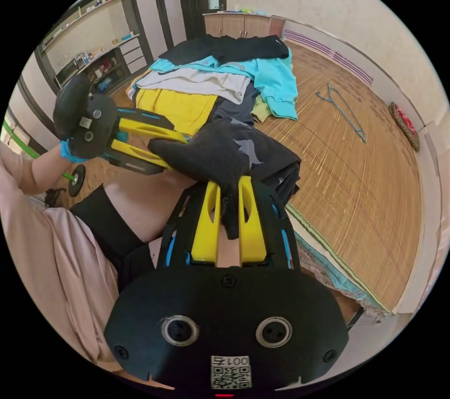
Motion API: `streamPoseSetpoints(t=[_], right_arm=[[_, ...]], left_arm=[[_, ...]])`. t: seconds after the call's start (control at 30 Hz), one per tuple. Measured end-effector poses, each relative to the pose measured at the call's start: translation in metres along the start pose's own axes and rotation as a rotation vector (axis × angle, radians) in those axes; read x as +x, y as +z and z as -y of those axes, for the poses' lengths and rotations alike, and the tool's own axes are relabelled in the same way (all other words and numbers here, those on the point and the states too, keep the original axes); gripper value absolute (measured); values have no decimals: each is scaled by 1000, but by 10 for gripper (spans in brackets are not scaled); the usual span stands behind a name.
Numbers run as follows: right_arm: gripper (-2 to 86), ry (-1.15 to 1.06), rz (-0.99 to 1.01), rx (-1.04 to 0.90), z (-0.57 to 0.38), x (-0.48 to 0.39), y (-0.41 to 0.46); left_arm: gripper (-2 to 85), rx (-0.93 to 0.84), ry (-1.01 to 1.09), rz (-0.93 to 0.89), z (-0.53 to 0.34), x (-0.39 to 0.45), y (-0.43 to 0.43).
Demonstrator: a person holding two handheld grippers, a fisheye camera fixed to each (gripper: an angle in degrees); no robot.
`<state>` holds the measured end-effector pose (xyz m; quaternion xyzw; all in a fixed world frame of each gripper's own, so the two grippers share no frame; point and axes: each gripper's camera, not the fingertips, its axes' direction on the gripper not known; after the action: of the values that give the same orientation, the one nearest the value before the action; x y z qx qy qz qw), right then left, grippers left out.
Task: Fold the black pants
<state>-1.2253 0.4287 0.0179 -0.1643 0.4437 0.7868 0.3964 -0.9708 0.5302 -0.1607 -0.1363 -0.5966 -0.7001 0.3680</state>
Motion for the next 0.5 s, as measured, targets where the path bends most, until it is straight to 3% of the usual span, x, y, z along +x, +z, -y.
streamPoseSetpoints(t=[0.2, 0.37, 0.5], right_arm=[[93, -19, -39, 44, -26, 12, 6], [157, 18, 41, 55, -43, 16, 20], [138, 36, -229, 41, -47, 14, 36]], left_arm=[[4, 71, -106, -9, 17, 0, -9], [1, 118, -206, -78, 39, -17, -20], [0, 158, -222, -60, 58, -21, -29]])
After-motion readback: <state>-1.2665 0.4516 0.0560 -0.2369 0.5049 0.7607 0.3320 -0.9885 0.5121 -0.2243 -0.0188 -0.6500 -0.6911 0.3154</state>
